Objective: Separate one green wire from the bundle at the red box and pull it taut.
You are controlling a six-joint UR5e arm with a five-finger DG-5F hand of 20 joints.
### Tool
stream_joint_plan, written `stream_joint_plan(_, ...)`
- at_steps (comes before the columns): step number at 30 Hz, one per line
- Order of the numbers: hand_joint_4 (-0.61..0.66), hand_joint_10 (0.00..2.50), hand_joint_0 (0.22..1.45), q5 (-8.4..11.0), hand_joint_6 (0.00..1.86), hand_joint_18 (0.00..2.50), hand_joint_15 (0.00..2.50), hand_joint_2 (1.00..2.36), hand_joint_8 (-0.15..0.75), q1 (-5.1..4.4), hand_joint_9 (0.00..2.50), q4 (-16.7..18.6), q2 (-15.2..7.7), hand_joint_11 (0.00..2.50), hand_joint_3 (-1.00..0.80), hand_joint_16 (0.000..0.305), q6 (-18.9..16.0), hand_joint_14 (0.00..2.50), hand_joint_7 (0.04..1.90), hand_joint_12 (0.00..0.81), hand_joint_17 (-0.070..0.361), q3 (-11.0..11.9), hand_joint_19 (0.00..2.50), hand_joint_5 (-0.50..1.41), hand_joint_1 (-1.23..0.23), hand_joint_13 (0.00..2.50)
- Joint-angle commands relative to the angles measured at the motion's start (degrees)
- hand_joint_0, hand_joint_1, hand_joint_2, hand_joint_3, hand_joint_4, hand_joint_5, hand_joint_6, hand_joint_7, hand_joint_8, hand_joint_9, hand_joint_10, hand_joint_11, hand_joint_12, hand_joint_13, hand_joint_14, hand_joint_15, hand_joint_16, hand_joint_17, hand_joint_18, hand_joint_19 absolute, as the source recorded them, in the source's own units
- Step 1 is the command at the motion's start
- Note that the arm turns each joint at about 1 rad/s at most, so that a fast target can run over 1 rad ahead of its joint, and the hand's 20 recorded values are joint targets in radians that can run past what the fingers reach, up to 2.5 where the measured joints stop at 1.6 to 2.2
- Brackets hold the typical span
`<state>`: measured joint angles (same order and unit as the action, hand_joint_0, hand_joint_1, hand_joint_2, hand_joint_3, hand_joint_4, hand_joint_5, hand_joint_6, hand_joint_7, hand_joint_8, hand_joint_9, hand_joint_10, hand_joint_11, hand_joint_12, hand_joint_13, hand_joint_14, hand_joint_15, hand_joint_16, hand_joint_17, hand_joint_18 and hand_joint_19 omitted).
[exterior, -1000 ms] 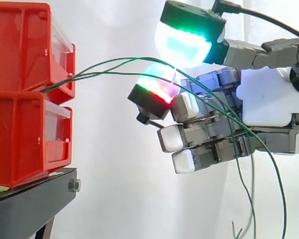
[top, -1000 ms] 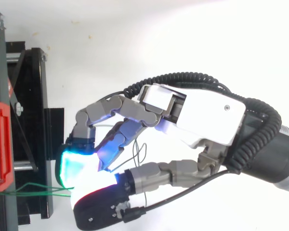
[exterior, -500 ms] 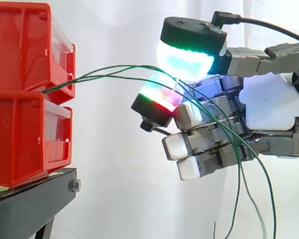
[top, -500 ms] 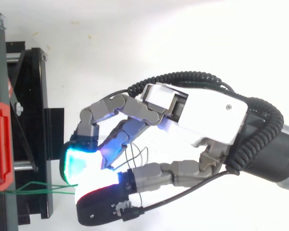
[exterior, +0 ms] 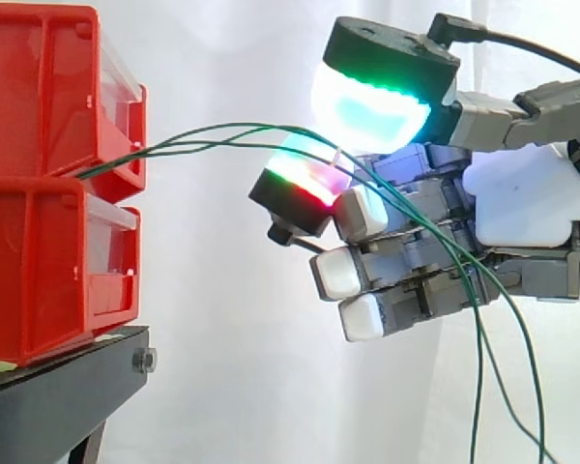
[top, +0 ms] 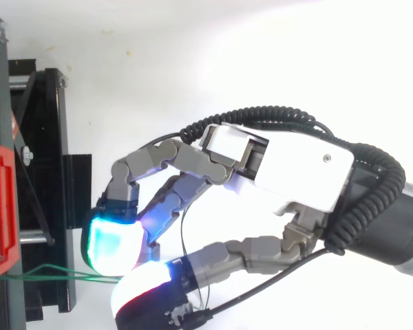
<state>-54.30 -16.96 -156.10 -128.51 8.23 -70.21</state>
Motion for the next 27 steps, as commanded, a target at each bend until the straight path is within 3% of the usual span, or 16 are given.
stream_joint_plan(1, 0.18, 0.03, 0.72, 0.07, 0.89, 0.88, 0.55, 1.01, 0.344, 0.0, 1.03, 0.36, 0.01, 0.86, -0.43, 0.061, 0.03, 0.02, 1.11, 0.421, 0.138, -0.01, 0.44, -0.2, -0.88, 1.03)
stream_joint_plan(5, 0.19, 0.03, 0.71, 0.07, 0.9, 0.88, 0.56, 1.01, 0.342, 0.0, 1.03, 0.45, -0.08, 0.86, -0.36, 0.061, -0.06, 0.02, 1.16, 0.418, 0.137, -0.01, 0.44, -0.2, -0.88, 1.03)
stream_joint_plan(8, 0.21, 0.03, 0.68, 0.07, 0.91, 0.9, 0.75, 1.01, 0.346, 0.0, 1.18, 0.45, -0.08, 1.08, -0.41, 0.062, -0.06, 0.03, 1.11, 0.412, 0.139, -0.01, 0.46, -0.2, -0.83, 1.22)
stream_joint_plan(9, 0.22, 0.03, 0.65, 0.07, 0.91, 0.92, 0.92, 1.01, 0.347, 0.0, 1.25, 0.54, -0.08, 1.22, -0.44, 0.062, -0.06, 0.03, 1.05, 0.415, 0.14, -0.01, 0.47, -0.2, -0.79, 1.36)
stream_joint_plan(14, 0.23, 0.02, 0.61, 0.07, 0.89, 0.94, 1.21, 1.0, 0.332, 0.0, 1.29, 1.24, -0.08, 1.35, -0.49, 0.063, 0.03, 0.02, 1.09, 0.404, 0.142, -0.01, 0.5, -0.21, -0.75, 1.55)
stream_joint_plan(22, 0.23, 0.02, 0.6, 0.16, 0.89, 0.95, 1.24, 1.0, 0.333, 0.0, 1.33, 1.68, -0.08, 1.37, -0.49, 0.064, 0.21, 0.02, 1.06, 0.392, 0.144, -0.01, 0.49, -0.21, -0.73, 1.6)
stream_joint_plan(27, 0.24, 0.01, 0.59, 0.07, 0.89, 1.0, 1.42, 1.0, 0.325, 0.0, 1.45, 1.68, -0.08, 1.53, -0.5, 0.065, 0.29, 0.01, 1.05, 0.379, 0.146, -0.1, 0.5, -0.21, -0.7, 1.76)
